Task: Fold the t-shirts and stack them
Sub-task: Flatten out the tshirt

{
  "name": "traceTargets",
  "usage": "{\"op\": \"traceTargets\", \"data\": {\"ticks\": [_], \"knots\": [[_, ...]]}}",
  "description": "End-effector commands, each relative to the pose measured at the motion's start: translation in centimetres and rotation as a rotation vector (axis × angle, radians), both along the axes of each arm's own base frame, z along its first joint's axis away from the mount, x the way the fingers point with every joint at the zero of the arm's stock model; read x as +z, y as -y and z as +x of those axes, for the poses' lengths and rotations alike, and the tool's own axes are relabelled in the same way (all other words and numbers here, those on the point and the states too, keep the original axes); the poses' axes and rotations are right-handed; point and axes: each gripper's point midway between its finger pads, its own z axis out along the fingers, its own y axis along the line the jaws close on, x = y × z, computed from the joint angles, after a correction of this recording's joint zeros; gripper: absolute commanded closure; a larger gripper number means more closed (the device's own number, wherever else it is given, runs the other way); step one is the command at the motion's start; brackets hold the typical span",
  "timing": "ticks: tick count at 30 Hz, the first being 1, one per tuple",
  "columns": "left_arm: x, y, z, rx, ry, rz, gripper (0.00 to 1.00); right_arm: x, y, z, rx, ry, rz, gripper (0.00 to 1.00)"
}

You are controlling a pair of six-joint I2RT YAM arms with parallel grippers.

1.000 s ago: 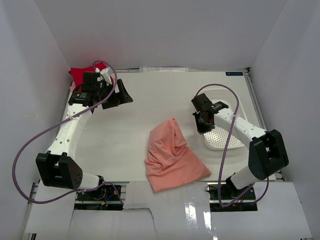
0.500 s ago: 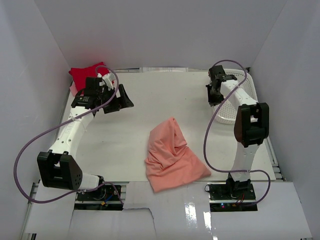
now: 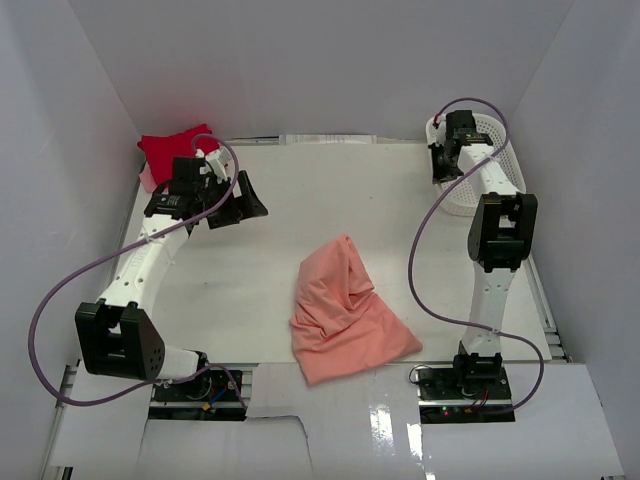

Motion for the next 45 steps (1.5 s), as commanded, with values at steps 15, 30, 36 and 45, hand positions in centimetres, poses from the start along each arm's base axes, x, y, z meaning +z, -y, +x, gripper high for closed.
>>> {"op": "traceTargets", "data": {"ticks": [15, 30, 36, 45], "knots": [[0.5, -0.1, 1.8, 0.006, -0.009, 0.011, 0.02, -3.3, 7.7, 4.1, -0.015, 0.052, 0.013, 0.92], [4.3, -0.9, 1.7, 0.053, 0.124, 0.021, 0.02, 13.1, -1.2, -0.2, 0.006, 0.398, 0.058, 0.03], [7.2, -1.3, 0.0, 0.062, 0.256, 0.009, 0.02, 18.1, -13.0, -12.7, 0.182, 0.443, 0.226, 0.14], [8.2, -1.7, -2.6, 0.051, 0.327, 0.021, 0.02, 10.3, -18.1, -28.3, 0.381, 0.259, 0.702, 0.20]]}}
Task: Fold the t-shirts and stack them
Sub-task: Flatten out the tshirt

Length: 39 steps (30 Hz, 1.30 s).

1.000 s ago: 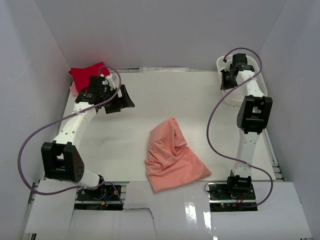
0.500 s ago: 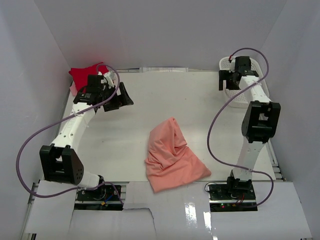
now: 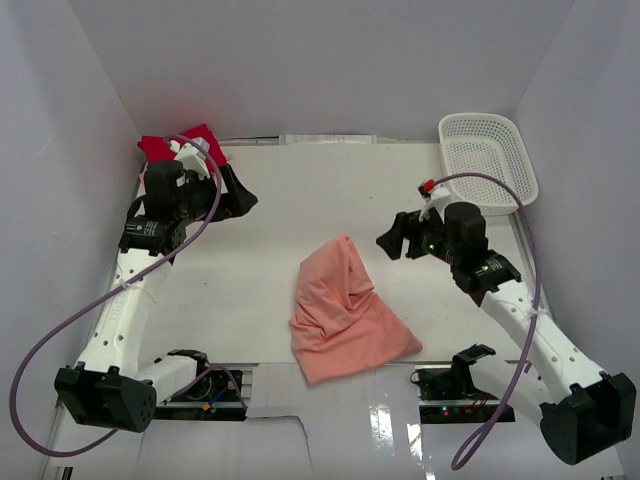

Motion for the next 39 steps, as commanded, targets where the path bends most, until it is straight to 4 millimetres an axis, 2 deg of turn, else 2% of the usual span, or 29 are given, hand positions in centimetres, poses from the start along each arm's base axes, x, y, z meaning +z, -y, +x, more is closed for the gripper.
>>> {"op": "traceTargets", "data": {"ticks": [1, 2, 4, 5, 6, 10, 14, 17, 18, 22, 23, 26, 27, 29, 30, 31, 32, 33, 34, 35, 36, 38, 39], "knots": [[-0.3, -0.5, -0.8, 0.016, 0.017, 0.008, 0.02, -4.9, -2.7, -3.9, 0.154, -0.262, 0.096, 0.25], [-0.3, -0.5, -1.1, 0.019, 0.022, 0.004, 0.02, -5.4, -2.7, -4.4, 0.158, -0.300, 0.072, 0.25], [-1.0, -0.4, -1.4, 0.016, 0.007, -0.005, 0.02, -7.5, -3.4, -6.3, 0.203, -0.385, -0.002, 0.12], [-0.9, -0.4, -1.5, 0.017, 0.011, -0.012, 0.02, -7.5, -3.8, -6.8, 0.230, -0.387, -0.020, 0.03], [-1.1, -0.3, -1.7, 0.016, 0.009, -0.016, 0.02, -7.6, -4.6, -7.8, 0.266, -0.390, -0.033, 0.03], [-1.0, -0.3, -1.8, 0.016, 0.015, -0.018, 0.02, -7.3, -5.7, -8.4, 0.295, -0.397, -0.017, 0.07], [-0.9, -0.4, -2.0, 0.020, 0.020, -0.015, 0.02, -7.2, -7.0, -8.6, 0.330, -0.409, -0.015, 0.06], [-1.2, -0.6, -2.0, 0.023, 0.015, -0.004, 0.02, -8.3, -8.2, -8.7, 0.358, -0.433, -0.055, 0.02], [-1.4, -0.6, -1.9, 0.023, 0.014, 0.001, 0.02, -9.3, -8.5, -8.4, 0.354, -0.452, -0.078, 0.02], [-1.9, -0.9, -1.7, 0.035, 0.000, 0.009, 0.02, -10.3, -10.2, -7.1, 0.357, -0.422, -0.123, 0.02], [-2.0, -0.8, -1.7, 0.037, -0.002, 0.010, 0.02, -11.2, -10.5, -6.7, 0.358, -0.439, -0.139, 0.03], [-2.1, -1.0, -1.6, 0.045, -0.003, 0.017, 0.02, -11.3, -11.6, -5.3, 0.361, -0.433, -0.150, 0.20], [-2.2, -1.1, -1.6, 0.048, -0.005, 0.018, 0.02, -12.5, -12.1, -5.1, 0.369, -0.462, -0.168, 0.22], [-2.4, -1.1, -1.5, 0.051, -0.012, 0.017, 0.02, -12.8, -13.5, -3.9, 0.387, -0.470, -0.171, 0.35], [-2.6, -1.1, -1.5, 0.052, -0.017, 0.018, 0.02, -12.6, -14.2, -3.4, 0.402, -0.472, -0.165, 0.50], [-2.7, -1.1, -1.5, 0.054, -0.020, 0.018, 0.02, -12.5, -14.7, -3.1, 0.408, -0.481, -0.167, 0.76], [-2.8, -1.1, -1.5, 0.058, -0.025, 0.016, 0.02, -11.3, -16.2, -1.9, 0.421, -0.462, -0.151, 0.86], [-2.9, -1.2, -1.5, 0.065, -0.028, 0.019, 0.02, -10.4, -17.1, -1.5, 0.441, -0.452, -0.134, 0.92], [-2.8, -1.3, -1.4, 0.071, -0.027, 0.020, 0.02, -9.0, -18.2, -1.5, 0.487, -0.447, -0.103, 0.92], [-2.8, -1.5, -1.5, 0.084, -0.029, 0.021, 0.02, -8.5, -18.9, -1.2, 0.503, -0.459, -0.097, 0.92], [-2.8, -1.7, -1.5, 0.094, -0.028, 0.023, 0.02, -4.7, -20.4, 0.0, 0.532, -0.387, -0.050, 0.92], [-2.5, -2.1, -1.5, 0.116, -0.021, 0.032, 0.02, -1.1, -21.0, 0.5, 0.557, -0.341, -0.027, 0.92], [-2.4, -2.2, -1.5, 0.124, -0.018, 0.037, 0.02, 3.0, -21.2, 1.7, 0.555, -0.238, -0.005, 0.92]]}}
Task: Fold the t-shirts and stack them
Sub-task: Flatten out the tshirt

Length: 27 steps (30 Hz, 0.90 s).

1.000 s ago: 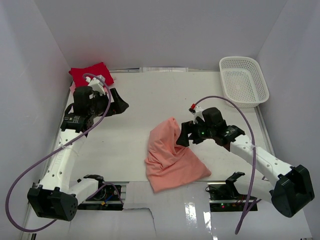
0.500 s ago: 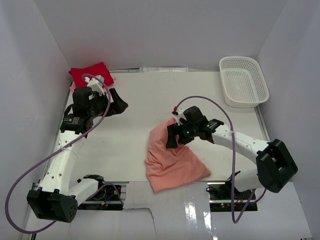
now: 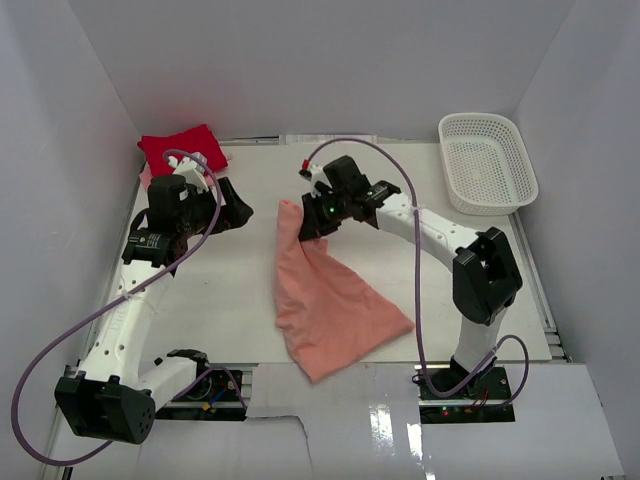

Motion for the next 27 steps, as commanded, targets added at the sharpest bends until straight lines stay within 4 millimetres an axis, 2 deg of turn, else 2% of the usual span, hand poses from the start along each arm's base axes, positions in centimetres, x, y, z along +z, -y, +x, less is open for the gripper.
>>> {"op": "traceTargets", "data": {"ticks": [1, 2, 3, 4, 5, 6, 7, 8, 10, 12, 13, 14, 15, 16, 17, 18, 19, 21, 22, 23, 24, 25, 26, 27], "knots": [[1.2, -0.9, -0.1, 0.049, 0.032, 0.014, 0.02, 12.4, -1.2, 1.5, 0.054, 0.212, 0.191, 0.92], [1.2, -0.9, -0.2, 0.050, 0.030, 0.017, 0.02, 15.4, 1.1, 2.9, -0.007, 0.265, 0.228, 0.92], [1.2, -1.0, -0.2, 0.050, 0.031, 0.022, 0.02, 16.9, 2.9, 3.8, -0.053, 0.282, 0.252, 0.92], [1.2, -1.1, -0.2, 0.055, 0.030, 0.025, 0.02, 16.3, 4.7, 4.1, -0.093, 0.231, 0.270, 0.92], [1.2, -1.1, -0.3, 0.055, 0.032, 0.026, 0.02, 18.4, 9.2, 6.3, -0.207, 0.289, 0.309, 0.92], [1.1, -1.2, -0.3, 0.056, 0.029, 0.027, 0.02, 17.2, 11.9, 7.4, -0.302, 0.275, 0.280, 0.92], [1.1, -1.2, -0.3, 0.057, 0.030, 0.026, 0.02, 13.4, 14.2, 7.6, -0.375, 0.204, 0.219, 0.92], [0.9, -1.1, -0.4, 0.056, 0.028, 0.024, 0.02, 11.9, 17.2, 8.4, -0.447, 0.182, 0.181, 0.92], [0.7, -1.0, -0.4, 0.051, 0.025, 0.018, 0.02, 5.9, 19.9, 6.6, -0.455, 0.043, 0.006, 0.92], [0.3, -0.9, -0.3, 0.045, 0.013, 0.014, 0.02, 1.2, 22.1, 4.5, -0.486, -0.071, -0.161, 0.92], [0.3, -0.8, -0.2, 0.043, 0.012, 0.009, 0.02, -1.7, 22.7, 2.6, -0.455, -0.130, -0.219, 0.86], [0.2, -0.7, -0.2, 0.040, 0.010, 0.005, 0.02, -2.9, 22.9, 1.7, -0.448, -0.160, -0.245, 0.78], [0.1, -0.6, -0.2, 0.036, 0.009, 0.002, 0.02, -4.1, 23.6, 1.3, -0.466, -0.176, -0.294, 0.66], [0.1, -0.4, -0.1, 0.034, 0.008, -0.006, 0.02, -4.8, 23.6, 0.6, -0.484, -0.196, -0.327, 0.22], [0.1, -0.3, -0.1, 0.025, 0.008, -0.012, 0.02, -5.0, 23.7, 0.6, -0.496, -0.191, -0.353, 0.05], [0.0, -0.1, 0.0, 0.021, 0.002, -0.017, 0.02, -5.0, 24.5, 1.0, -0.534, -0.162, -0.403, 0.10], [0.0, 0.0, 0.1, 0.018, 0.001, -0.020, 0.02, -4.4, 24.4, 1.1, -0.547, -0.136, -0.423, 0.10], [-0.1, 0.0, 0.1, 0.015, -0.003, -0.025, 0.02, -2.1, 23.4, 2.7, -0.566, -0.056, -0.369, 0.10], [-0.2, 0.1, 0.2, 0.010, -0.007, -0.024, 0.02, 0.3, 21.8, 3.8, -0.550, 0.016, -0.297, 0.09], [-0.2, 0.2, 0.1, 0.006, -0.006, -0.026, 0.02, 1.5, 20.9, 4.4, -0.540, 0.052, -0.268, 0.09], [-0.5, 0.3, 0.3, 0.002, -0.017, -0.027, 0.02, 2.5, 19.9, 4.7, -0.522, 0.081, -0.246, 0.07], [-0.9, 0.4, 0.3, -0.006, -0.029, -0.027, 0.02, 2.7, 18.2, 4.9, -0.477, 0.091, -0.243, 0.07], [-1.4, 0.5, 0.4, -0.012, -0.044, -0.027, 0.02, 3.2, 17.3, 5.3, -0.461, 0.103, -0.239, 0.08], [-1.8, 0.8, 0.4, -0.025, -0.058, -0.035, 0.02, 5.0, 15.6, 6.2, -0.428, 0.149, -0.214, 0.08]]}}
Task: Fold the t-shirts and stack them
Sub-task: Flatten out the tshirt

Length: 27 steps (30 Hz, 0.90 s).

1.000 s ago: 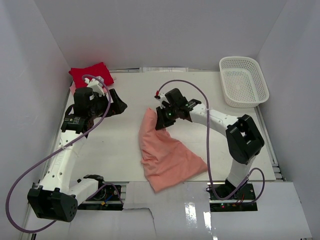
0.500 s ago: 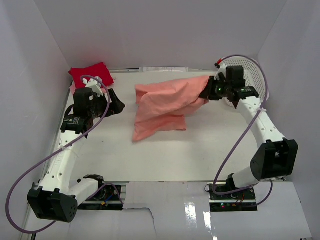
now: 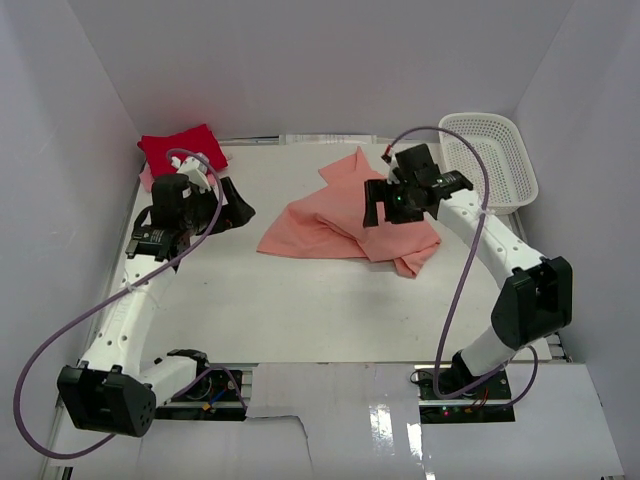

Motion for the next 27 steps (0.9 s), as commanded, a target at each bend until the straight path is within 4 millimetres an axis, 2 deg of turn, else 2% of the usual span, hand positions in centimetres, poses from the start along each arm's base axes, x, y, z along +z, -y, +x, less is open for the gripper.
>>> {"op": "traceTargets", "data": {"ticks": [1, 3, 4, 5, 6, 7, 8, 9, 11, 12, 13, 14, 15, 16, 19, 22, 27], "knots": [[-2.2, 0.8, 0.2, -0.039, -0.062, -0.022, 0.02, 4.5, -5.3, 3.9, 0.095, 0.167, 0.051, 0.08], [-3.4, 1.3, 0.5, -0.057, -0.093, -0.036, 0.02, 4.2, -7.3, 6.2, 0.120, 0.197, 0.029, 0.08], [-5.2, 1.5, 0.9, -0.063, -0.148, -0.037, 0.02, 3.8, -7.7, 7.0, 0.126, 0.201, 0.020, 0.09], [-6.1, 1.6, 1.1, -0.067, -0.177, -0.036, 0.02, 3.6, -7.9, 8.1, 0.117, 0.215, 0.003, 0.10], [-7.0, 1.8, 1.4, -0.070, -0.207, -0.036, 0.02, 2.9, -8.6, 9.9, 0.104, 0.222, -0.016, 0.10], [-8.7, 1.9, 2.0, -0.070, -0.264, -0.031, 0.02, 2.5, -8.6, 11.1, 0.090, 0.230, -0.036, 0.10], [-9.6, 2.0, 2.2, -0.071, -0.292, -0.025, 0.02, 2.4, -8.5, 12.4, 0.071, 0.252, -0.069, 0.10], [-10.3, 2.1, 2.4, -0.068, -0.317, -0.022, 0.02, 2.2, -9.0, 14.5, 0.053, 0.270, -0.086, 0.10], [-12.2, 2.2, 3.1, -0.053, -0.372, -0.002, 0.02, 2.2, -8.5, 16.8, -0.006, 0.305, -0.145, 0.10], [-12.6, 2.2, 3.3, -0.050, -0.382, 0.004, 0.02, 0.3, -8.1, 18.0, -0.025, 0.280, -0.180, 0.10], [-13.1, 2.0, 3.5, -0.035, -0.391, 0.019, 0.02, 2.2, -8.1, 19.6, -0.059, 0.331, -0.167, 0.10], [-13.7, 2.0, 3.8, -0.034, -0.405, 0.027, 0.02, 2.1, -7.6, 20.5, -0.083, 0.340, -0.175, 0.10], [-14.0, 2.0, 3.9, -0.034, -0.411, 0.034, 0.02, 1.2, -6.9, 21.6, -0.104, 0.335, -0.179, 0.10], [-14.1, 2.0, 4.1, -0.032, -0.413, 0.040, 0.02, 1.4, -6.6, 22.3, -0.121, 0.340, -0.158, 0.10], [-15.0, 2.1, 4.3, -0.039, -0.432, 0.048, 0.02, -0.4, -5.0, 23.6, -0.145, 0.310, -0.145, 0.10], [-16.2, 2.1, 4.5, -0.037, -0.455, 0.058, 0.02, -2.3, -3.8, 24.0, -0.146, 0.280, -0.156, 0.10], [-18.1, 2.8, 4.6, -0.047, -0.503, 0.081, 0.02, -6.7, -2.8, 22.3, -0.117, 0.191, -0.219, 0.10]]}}
